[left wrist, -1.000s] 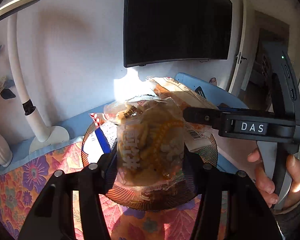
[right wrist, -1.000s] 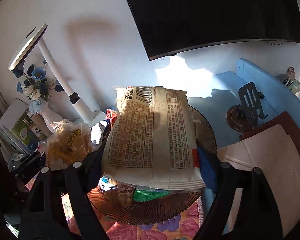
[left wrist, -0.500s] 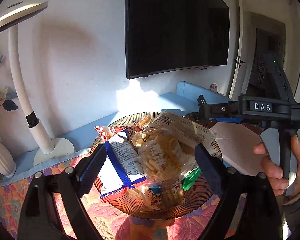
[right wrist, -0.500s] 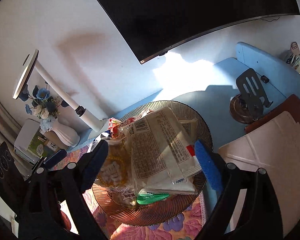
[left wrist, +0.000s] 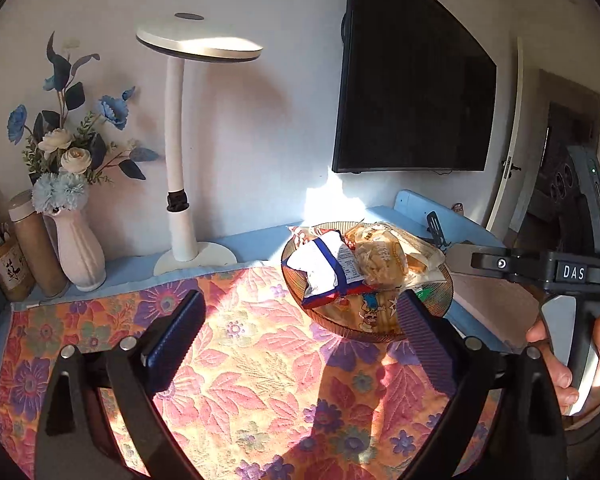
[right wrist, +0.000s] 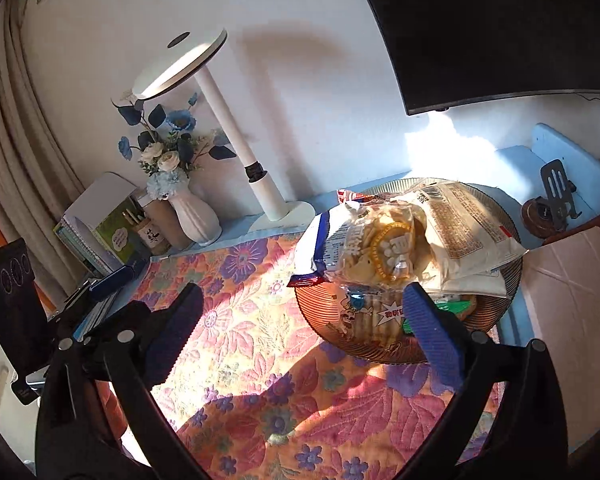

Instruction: Organize snacks

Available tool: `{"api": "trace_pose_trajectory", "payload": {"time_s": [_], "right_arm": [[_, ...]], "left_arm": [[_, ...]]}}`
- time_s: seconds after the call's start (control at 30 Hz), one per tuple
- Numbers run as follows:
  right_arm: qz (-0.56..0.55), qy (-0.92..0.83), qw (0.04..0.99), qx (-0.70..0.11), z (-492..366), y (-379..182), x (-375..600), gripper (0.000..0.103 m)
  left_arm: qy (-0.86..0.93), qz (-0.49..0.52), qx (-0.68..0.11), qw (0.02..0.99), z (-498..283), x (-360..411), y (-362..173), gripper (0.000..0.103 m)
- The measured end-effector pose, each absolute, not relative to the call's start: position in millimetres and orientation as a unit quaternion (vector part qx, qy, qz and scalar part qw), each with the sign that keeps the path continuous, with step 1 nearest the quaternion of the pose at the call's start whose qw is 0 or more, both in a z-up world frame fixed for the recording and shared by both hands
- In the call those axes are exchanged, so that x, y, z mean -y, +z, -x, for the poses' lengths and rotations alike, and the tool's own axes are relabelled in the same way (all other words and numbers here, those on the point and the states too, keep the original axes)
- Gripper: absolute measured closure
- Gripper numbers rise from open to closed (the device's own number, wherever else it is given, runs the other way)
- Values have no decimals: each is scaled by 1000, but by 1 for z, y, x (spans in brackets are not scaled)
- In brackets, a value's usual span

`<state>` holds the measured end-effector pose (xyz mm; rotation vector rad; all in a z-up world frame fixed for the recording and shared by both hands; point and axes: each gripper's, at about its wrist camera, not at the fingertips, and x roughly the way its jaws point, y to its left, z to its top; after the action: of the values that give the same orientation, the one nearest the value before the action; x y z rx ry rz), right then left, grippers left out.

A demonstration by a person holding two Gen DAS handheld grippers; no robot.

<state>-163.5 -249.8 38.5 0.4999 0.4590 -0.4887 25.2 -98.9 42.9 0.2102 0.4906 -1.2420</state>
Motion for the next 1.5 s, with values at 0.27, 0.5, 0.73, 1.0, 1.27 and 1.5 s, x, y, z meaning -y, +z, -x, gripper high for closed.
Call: {"api": "trace_pose_trajectory", "payload": {"time_s": [0.27,0.5,0.73,1.0,1.27,1.5], "right_arm": [[-145,-278,913,-262,100,-12,170,3],[-137,-315,888,-307,59,-70,159,3],[-106,-352,872,-322,49,-88,161,3],[-125,-343,866,-341,47,-97,169,3],[-123,-338,868,-341,46,-97,168,3],[-133,-334,868,-341,48,-97,171,3]], "left_arm": [[-455,-93,-276,841,-69,33,-5,5],[-376,-140,-303,865,-88,32,-66,5],[-356,-125,-355,855,-112,34,-93,5],[-340,-106,-376,856,-120,29,-101,5],[-345,-157,-342,860,-103,42,-98,5],[-336,-172,-352,857,-103,47,-102,5]]}}
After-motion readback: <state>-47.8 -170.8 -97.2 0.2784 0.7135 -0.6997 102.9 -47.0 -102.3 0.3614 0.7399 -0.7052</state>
